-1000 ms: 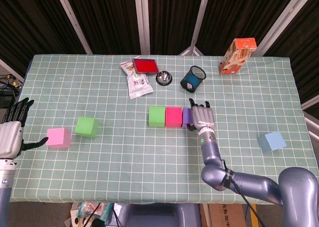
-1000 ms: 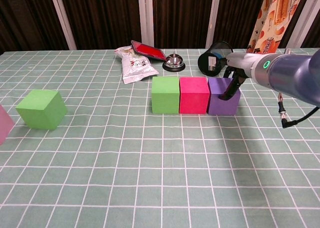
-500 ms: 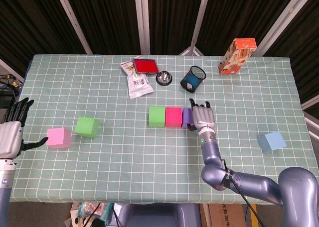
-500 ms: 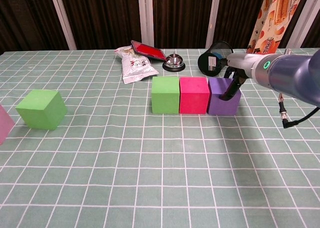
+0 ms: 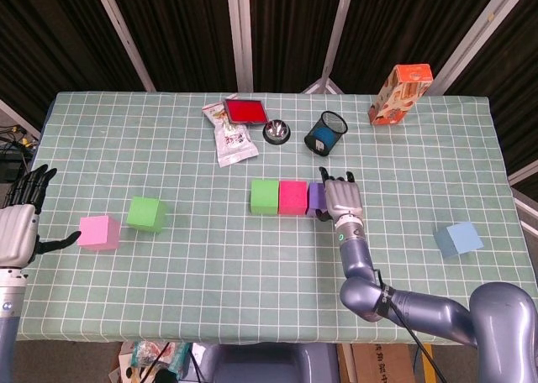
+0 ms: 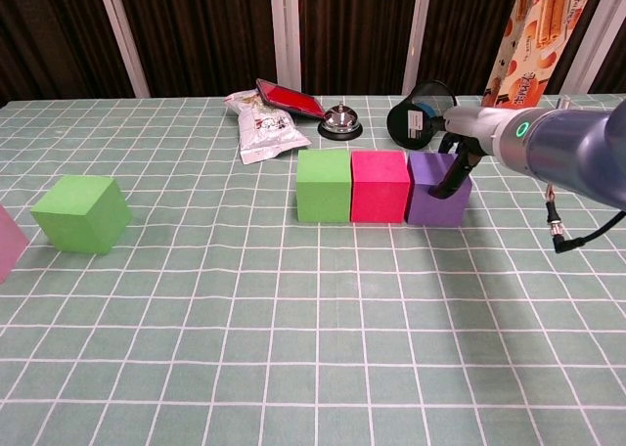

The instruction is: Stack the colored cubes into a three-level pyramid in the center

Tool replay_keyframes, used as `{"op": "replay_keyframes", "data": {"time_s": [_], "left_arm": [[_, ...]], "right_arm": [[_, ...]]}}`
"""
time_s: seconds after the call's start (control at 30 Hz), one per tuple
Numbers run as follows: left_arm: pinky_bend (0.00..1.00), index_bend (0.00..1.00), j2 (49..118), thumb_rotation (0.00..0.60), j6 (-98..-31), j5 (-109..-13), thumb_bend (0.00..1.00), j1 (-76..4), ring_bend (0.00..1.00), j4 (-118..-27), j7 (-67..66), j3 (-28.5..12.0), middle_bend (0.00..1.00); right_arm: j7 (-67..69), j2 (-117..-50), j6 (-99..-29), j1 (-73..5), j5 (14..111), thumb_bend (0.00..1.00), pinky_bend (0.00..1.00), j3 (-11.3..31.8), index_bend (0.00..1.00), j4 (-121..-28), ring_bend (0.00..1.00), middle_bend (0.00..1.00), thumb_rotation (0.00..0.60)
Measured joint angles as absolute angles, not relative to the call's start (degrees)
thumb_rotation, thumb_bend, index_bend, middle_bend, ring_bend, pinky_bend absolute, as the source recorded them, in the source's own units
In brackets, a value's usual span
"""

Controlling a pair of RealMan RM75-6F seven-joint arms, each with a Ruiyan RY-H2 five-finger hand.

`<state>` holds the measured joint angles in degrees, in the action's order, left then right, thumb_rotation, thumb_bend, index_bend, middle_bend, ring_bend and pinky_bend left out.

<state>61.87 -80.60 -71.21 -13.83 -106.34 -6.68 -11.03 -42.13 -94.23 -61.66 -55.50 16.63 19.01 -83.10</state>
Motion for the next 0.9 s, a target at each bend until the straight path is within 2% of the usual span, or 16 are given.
{"op": "replay_keyframes", "data": {"time_s": [0.63, 0.9], "left_arm": [[0.01, 0.00, 61.9, 0.600, -80.5, -71.0, 0.09, -13.9, 0.00, -106.1, -6.6, -11.1, 0.00], [0.01, 0.00, 61.9, 0.600, -80.5, -71.0, 0.09, -13.9, 0.00, -106.1, -6.6, -11.1, 0.00]], "right_arm": [[-41.4, -94.7, -61.2, -55.7, 17.6, 0.34, 0.00, 19.1, 0.00, -82.4, 0.24, 0.36, 0.600], [-41.5, -94.8, -61.2, -55.7, 17.4, 0.34, 0.00, 19.1, 0.00, -82.2, 0.24, 0.32, 0.600]]}}
